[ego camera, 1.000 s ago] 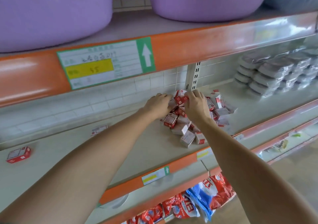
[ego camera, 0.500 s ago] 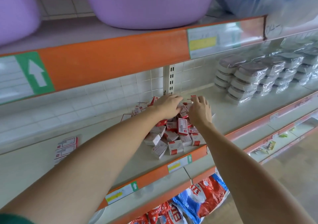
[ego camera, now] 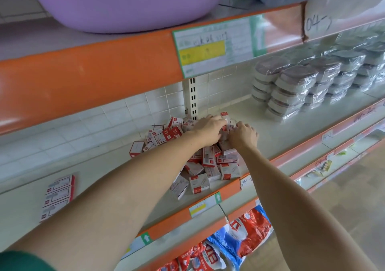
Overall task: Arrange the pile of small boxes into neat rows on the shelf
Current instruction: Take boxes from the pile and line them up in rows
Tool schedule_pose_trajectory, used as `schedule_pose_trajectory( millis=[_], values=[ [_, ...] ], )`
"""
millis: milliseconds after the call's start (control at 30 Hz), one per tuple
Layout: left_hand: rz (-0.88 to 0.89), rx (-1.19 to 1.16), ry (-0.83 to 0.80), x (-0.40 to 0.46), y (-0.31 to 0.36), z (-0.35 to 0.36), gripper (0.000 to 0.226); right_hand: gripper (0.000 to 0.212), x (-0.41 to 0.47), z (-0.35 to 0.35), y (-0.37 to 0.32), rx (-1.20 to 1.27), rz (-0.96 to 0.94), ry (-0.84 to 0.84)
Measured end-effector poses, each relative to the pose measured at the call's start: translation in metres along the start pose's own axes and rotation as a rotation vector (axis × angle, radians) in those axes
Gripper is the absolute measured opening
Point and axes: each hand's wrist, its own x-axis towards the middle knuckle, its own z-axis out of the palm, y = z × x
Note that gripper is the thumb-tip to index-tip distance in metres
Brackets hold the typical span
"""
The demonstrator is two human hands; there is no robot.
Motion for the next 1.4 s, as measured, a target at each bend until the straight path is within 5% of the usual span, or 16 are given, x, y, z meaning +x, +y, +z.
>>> schedule_pose_trajectory(
  millis=[367, 900, 1067, 1400],
  values=[
    [-0.064, 0.13, 0.028, 0.008, 0.017, 0.007, 0.037, 0.031, 0.006, -0.005, 0.0, -0.039, 0.017, -0.059],
    [-0.049, -0.078, 0.165, -0.009, 0.01, 0.004, 0.031, 0.02, 0.0, -0.004, 0.004, 0.043, -0.044, 0.013],
    [-0.015, -0.057, 0.22, -0.012, 0.007, -0.003, 0.041, 0.029, -0.006, -0.009, 0.007, -0.026, -0.06, 0.005],
    [-0.102, 0.001, 0.297, -0.033, 0.0, -0.02, 0.026, 0.031, -0.024, -0.029, -0.001, 0.062, -0.14, -0.076]
  ],
)
